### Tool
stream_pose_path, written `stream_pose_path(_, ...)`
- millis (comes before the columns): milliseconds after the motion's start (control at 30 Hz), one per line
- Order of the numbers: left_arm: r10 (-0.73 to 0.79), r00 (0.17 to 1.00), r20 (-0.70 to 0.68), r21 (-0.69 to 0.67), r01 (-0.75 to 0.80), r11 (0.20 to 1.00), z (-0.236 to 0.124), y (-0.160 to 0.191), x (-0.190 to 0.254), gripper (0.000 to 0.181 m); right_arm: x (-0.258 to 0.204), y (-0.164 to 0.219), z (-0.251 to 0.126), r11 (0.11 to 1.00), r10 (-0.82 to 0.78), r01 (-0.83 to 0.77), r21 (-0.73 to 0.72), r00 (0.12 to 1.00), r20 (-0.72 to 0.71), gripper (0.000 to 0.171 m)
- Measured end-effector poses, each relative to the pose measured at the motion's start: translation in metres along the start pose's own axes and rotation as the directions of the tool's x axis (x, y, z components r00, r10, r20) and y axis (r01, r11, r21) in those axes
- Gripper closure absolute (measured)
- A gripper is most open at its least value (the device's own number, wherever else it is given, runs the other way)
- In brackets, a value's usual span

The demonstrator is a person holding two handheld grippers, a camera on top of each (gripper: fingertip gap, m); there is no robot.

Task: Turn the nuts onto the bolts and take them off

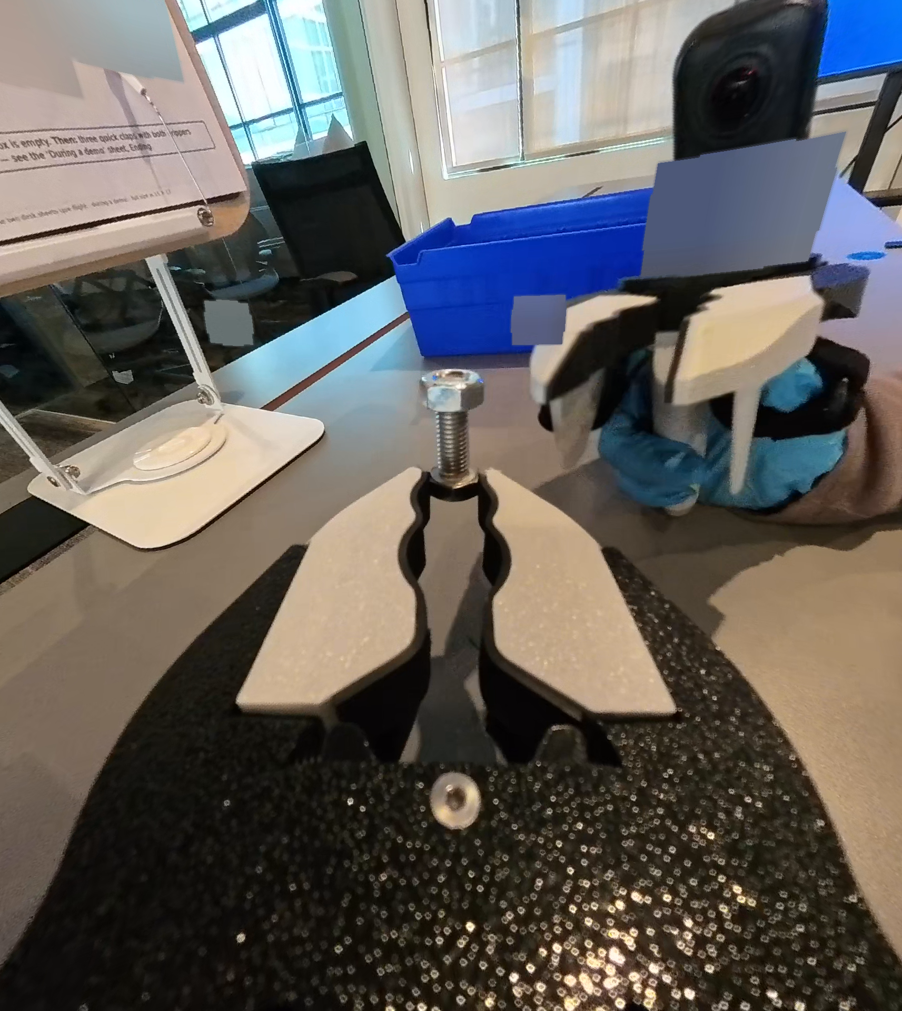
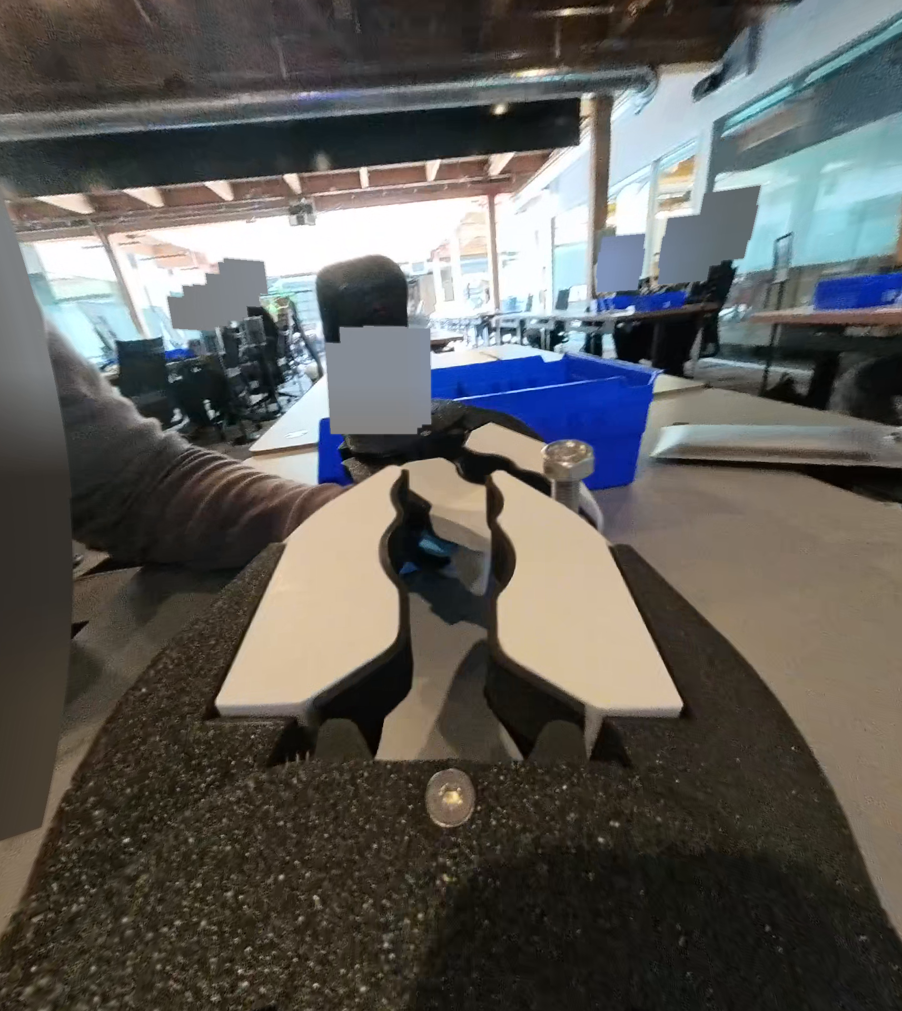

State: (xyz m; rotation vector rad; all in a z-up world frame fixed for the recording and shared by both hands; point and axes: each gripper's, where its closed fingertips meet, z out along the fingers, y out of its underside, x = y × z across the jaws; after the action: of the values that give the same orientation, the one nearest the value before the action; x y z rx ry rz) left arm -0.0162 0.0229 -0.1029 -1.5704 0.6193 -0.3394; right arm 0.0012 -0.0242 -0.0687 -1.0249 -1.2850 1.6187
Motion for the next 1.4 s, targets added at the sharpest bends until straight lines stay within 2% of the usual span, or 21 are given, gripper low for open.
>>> stream_pose_path(233, 0.004, 1.0, -0.001, -0.002, -0.004, 1.0, 0.0, 0.0, 0.0, 0.165, 0.025, -0.006, -0.001, 0.993, -0.096, 0.107, 0.052, 0.979, -0.182, 0.104)
stream_pose_path(300, 0.003, 1.0, 0.0, -0.002, -0.003, 1.0, 0.0, 0.0, 0.0, 0.165, 0.019, -0.005, 0.001, 0.993, -0.094, 0.103, 0.052, 0.985, -0.146, 0.104)
stream_pose_path(367, 0.002, 1.0, 0.0, -0.001, -0.002, 1.0, 0.0, 0.0, 0.0, 0.165, -0.002, 0.0, 0.001, 1.0, 0.003, -0.003, 0.003, 1.0, 0.003, 0.139)
stream_pose_path(400, 0.001, 1.0, 0.0, -0.001, -0.001, 1.0, 0.0, 0.0, 0.0, 0.165, -0.007, 0.001, 0.001, 0.999, 0.035, -0.035, -0.013, 0.998, 0.046, 0.143)
stream_pose_path(567, 0.003, 1.0, -0.001, -0.002, -0.003, 1.0, 0.0, 0.0, 0.0, 0.165, 0.012, -0.007, -0.004, 0.998, -0.015, 0.02, 0.053, 0.996, -0.086, 0.124)
stream_pose_path(700, 0.002, 1.0, -0.001, -0.002, -0.002, 1.0, 0.0, 0.0, 0.0, 0.165, 0.026, -0.009, -0.002, 0.99, -0.106, 0.122, 0.072, 0.975, -0.195, 0.1)
stream_pose_path(733, 0.002, 1.0, -0.001, -0.002, -0.002, 1.0, 0.0, 0.0, 0.0, 0.165, 0.023, -0.007, -0.001, 0.991, -0.11, 0.122, 0.062, 0.978, -0.177, 0.102)
stream_pose_path(800, 0.002, 1.0, -0.001, -0.002, -0.002, 1.0, 0.0, 0.0, 0.0, 0.165, -0.002, 0.001, 0.001, 1.0, -0.015, 0.015, -0.006, 1.0, -0.005, 0.145)
stream_pose_path(833, 0.002, 1.0, -0.001, -0.001, -0.002, 1.0, 0.0, 0.0, 0.0, 0.165, -0.009, 0.003, 0.001, 0.999, 0.017, -0.016, -0.028, 0.999, 0.044, 0.146)
stream_pose_path(867, 0.001, 1.0, -0.001, -0.001, -0.001, 1.0, 0.0, 0.0, 0.0, 0.165, -0.008, 0.001, 0.002, 1.0, 0.011, -0.011, -0.008, 0.999, 0.033, 0.139)
stream_pose_path(1033, 0.003, 1.0, -0.003, -0.003, -0.003, 1.0, 0.0, 0.0, 0.0, 0.165, 0.02, -0.014, -0.006, 0.989, -0.093, 0.111, 0.103, 0.982, -0.167, 0.11)
stream_pose_path(1233, 0.004, 1.0, -0.003, -0.005, -0.004, 1.0, 0.001, 0.0, 0.001, 0.165, 0.02, 0.001, 0.004, 0.991, -0.13, 0.133, 0.004, 0.978, -0.161, 0.108)
stream_pose_path(1267, 0.005, 1.0, -0.003, -0.004, -0.005, 1.0, 0.001, 0.0, 0.001, 0.165, 0.017, 0.001, 0.004, 0.991, -0.13, 0.132, 0.003, 0.981, -0.146, 0.11)
stream_pose_path(1300, 0.003, 1.0, -0.001, 0.0, -0.003, 1.0, 0.0, 0.0, 0.0, 0.165, 0.009, 0.001, 0.003, 0.996, -0.094, 0.094, 0.005, 0.99, -0.101, 0.12)
stream_pose_path(1333, -0.001, 1.0, -0.002, 0.001, 0.001, 1.0, 0.0, 0.0, 0.0, 0.165, -0.003, 0.001, 0.001, 0.999, -0.053, 0.053, -0.005, 0.999, -0.009, 0.149)
stream_pose_path(1400, -0.004, 1.0, -0.002, -0.001, 0.004, 1.0, 0.0, 0.0, 0.0, 0.165, -0.003, 0.003, 0.001, 1.0, 0.001, -0.001, -0.017, 1.0, 0.007, 0.147)
